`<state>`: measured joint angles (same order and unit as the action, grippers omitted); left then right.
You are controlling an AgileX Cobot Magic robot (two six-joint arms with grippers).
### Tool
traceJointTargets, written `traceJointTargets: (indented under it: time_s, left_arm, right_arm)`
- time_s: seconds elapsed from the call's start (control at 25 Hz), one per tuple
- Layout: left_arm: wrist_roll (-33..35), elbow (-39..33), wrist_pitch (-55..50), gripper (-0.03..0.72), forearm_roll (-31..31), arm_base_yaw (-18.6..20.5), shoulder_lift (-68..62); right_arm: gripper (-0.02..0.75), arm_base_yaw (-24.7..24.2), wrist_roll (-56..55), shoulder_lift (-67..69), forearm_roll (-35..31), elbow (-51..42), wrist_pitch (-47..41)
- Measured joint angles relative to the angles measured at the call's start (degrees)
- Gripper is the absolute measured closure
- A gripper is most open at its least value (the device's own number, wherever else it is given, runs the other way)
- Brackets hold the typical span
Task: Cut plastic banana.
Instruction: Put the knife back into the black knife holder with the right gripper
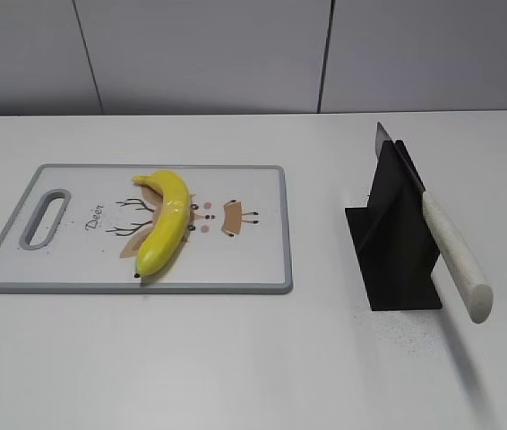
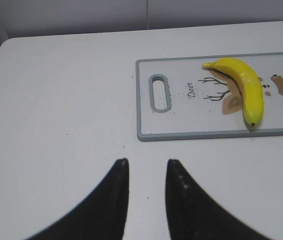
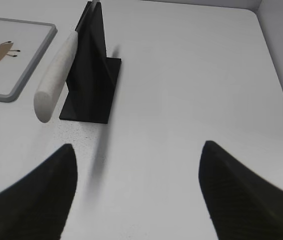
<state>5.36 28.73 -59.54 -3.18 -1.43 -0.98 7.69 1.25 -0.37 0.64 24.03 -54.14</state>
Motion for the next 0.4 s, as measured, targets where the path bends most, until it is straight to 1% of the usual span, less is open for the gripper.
traceJointTargets:
  time_s: [0.4]
  left_arm:
    - [0.0, 0.0, 0.0, 0.446, 0.0, 0.0, 0.0]
  right_arm:
    - [0.146, 0.0, 0.0, 0.0, 0.0, 0.0, 0.0]
